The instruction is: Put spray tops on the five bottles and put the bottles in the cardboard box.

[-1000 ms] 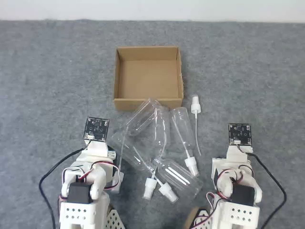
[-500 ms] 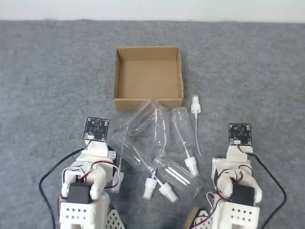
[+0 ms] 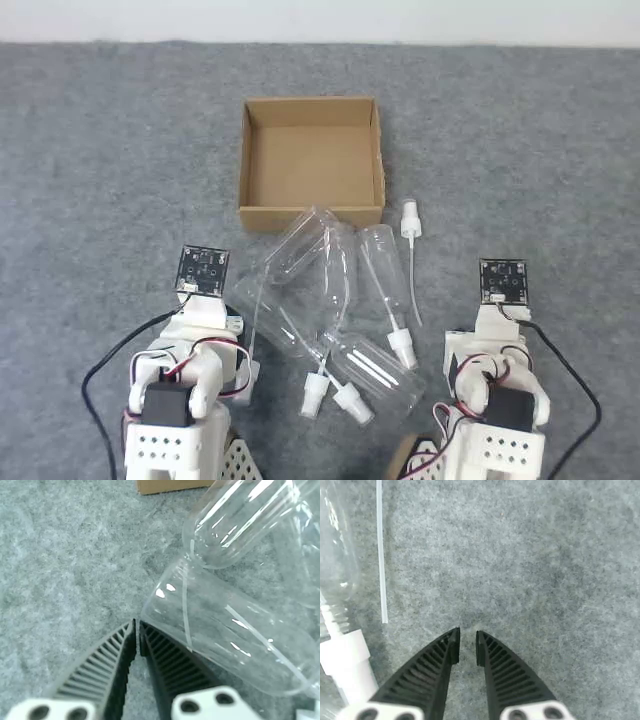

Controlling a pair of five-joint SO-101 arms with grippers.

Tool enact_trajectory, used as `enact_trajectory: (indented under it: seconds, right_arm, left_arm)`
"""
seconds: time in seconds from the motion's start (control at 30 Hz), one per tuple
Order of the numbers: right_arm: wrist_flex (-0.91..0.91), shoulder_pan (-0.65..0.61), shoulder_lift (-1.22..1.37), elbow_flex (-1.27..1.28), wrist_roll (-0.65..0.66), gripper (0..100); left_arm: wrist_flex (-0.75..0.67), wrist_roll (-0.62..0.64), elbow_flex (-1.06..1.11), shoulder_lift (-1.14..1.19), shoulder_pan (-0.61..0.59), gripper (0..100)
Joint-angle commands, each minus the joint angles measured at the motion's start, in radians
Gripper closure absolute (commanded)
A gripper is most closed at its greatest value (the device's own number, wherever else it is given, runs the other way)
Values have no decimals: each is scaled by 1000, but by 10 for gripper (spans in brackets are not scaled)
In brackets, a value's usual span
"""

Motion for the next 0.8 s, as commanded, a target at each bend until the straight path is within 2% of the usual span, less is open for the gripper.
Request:
enact_trajectory:
  seconds: [0.0,0.77]
  right_arm:
    - [7,-10,-18,21,5,991]
    - [2,-4,-18,-46,12,991]
  left_arm:
    - [-3,2,-16,-21,-2,986]
    - [-3,2,-16,-21,-2,986]
